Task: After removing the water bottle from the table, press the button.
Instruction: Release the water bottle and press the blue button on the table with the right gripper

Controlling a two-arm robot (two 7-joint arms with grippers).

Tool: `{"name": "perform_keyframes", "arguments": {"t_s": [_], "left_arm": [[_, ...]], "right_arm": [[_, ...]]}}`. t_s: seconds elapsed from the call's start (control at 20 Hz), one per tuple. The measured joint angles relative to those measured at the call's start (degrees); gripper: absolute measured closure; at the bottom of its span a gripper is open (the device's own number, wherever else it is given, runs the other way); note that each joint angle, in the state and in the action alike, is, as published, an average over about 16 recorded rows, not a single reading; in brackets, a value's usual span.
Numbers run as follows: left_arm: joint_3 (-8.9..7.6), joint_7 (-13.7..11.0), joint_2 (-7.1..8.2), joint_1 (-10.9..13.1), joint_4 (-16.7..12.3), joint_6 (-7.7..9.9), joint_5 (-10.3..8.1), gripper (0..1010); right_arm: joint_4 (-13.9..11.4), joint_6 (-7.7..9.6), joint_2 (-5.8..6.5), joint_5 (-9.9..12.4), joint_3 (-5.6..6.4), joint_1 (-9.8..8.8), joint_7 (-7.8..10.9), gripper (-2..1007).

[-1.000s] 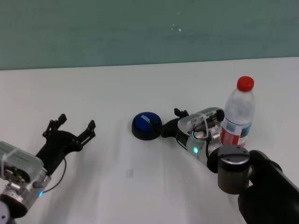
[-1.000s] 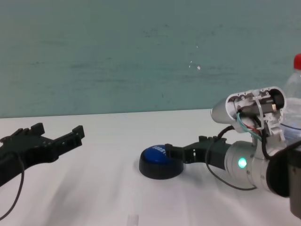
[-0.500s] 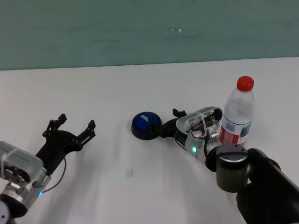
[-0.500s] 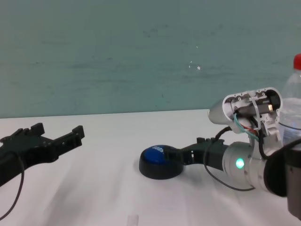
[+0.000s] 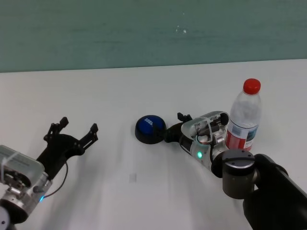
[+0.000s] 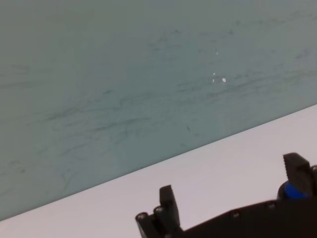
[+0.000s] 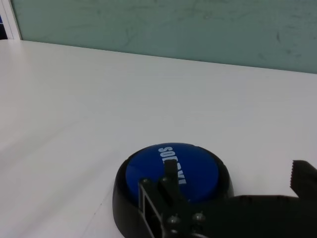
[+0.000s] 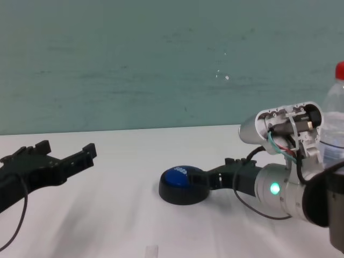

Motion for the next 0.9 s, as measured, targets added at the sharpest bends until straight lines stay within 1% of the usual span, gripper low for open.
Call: {"name": "perform_keyframes", "arguments": {"t_s": [0.45,0.7,0.9], "left_arm": [[0.0,0.0,0.0,0.0,0.0,0.0,0.0,7],[0.0,0.0,0.0,0.0,0.0,0.0,0.0,7],[0.0,0.0,0.0,0.0,0.0,0.0,0.0,7]], "right_arm": [[-0.9,-1.24,0.0,0.0,0.25,0.16,-0.22,5],[-2.3,-2.02,-0.01,0.2,0.31,0.12,-0.21,5],[-4.1,-2.3,0.07,0.4,0.24,-0.27,-0.1,5]]}}
